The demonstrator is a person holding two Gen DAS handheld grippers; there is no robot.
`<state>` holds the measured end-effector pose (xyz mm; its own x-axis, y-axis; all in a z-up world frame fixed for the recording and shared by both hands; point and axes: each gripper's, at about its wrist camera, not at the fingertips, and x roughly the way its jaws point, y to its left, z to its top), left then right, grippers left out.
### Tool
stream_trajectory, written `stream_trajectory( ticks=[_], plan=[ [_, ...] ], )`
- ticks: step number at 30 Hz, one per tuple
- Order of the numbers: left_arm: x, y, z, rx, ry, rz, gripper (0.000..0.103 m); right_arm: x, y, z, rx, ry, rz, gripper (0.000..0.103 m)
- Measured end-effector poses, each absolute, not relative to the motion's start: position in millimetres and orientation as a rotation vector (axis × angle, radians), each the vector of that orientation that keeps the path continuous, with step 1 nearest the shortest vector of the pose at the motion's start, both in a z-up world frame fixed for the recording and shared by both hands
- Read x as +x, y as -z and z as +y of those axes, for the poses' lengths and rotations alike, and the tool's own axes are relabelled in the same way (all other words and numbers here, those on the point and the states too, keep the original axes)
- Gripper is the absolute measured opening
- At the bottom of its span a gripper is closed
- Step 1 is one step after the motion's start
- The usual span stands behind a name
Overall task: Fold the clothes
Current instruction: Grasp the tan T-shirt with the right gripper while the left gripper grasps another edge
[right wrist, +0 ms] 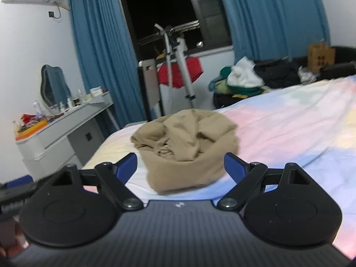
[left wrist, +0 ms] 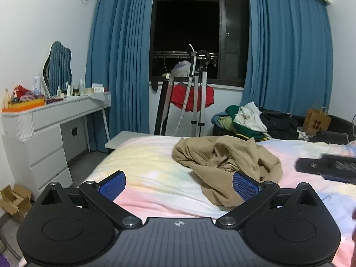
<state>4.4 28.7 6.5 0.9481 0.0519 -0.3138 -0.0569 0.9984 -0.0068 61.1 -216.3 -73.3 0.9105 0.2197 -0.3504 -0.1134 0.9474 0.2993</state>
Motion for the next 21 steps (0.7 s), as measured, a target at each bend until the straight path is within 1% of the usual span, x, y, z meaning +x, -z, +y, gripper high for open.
stream_trajectory(
  ticks=[4, 7, 9, 13, 15, 16, 17, 18, 21],
  plan=[
    [13, -4, 51, -0.054, -0.063, 0.318, 0.103, 110, 80, -197, 0.255, -0.161, 0.447, 0.073],
    [23, 0, 66, -0.089, -0.070, 0.311, 0.103, 153, 98, -180, 0.222, -0.134, 0.498, 0.068],
    [31, 3, 74, -0.112, -0.076, 0.305, 0.103, 185, 114, -170, 0.190, -0.089, 0.541, 0.059],
    [52, 15, 83, -0.154, -0.043, 0.309, 0.103, 224, 141, -157, 0.085, -0.030, 0.559, 0.051],
    [60, 21, 86, -0.159, -0.028, 0.315, 0.103, 238, 151, -156, 0.071, -0.011, 0.584, 0.028],
    [64, 25, 87, -0.164, -0.022, 0.323, 0.103, 242, 154, -156, 0.069, -0.001, 0.593, 0.025],
    [68, 28, 88, -0.171, -0.016, 0.333, 0.103, 242, 154, -158, 0.076, 0.004, 0.590, 0.018],
    [71, 32, 89, -0.179, -0.007, 0.343, 0.103, 238, 151, -160, 0.085, -0.001, 0.573, 0.016],
    [77, 37, 89, -0.195, 0.019, 0.354, 0.103, 213, 130, -167, 0.077, -0.024, 0.486, 0.014]
  ],
)
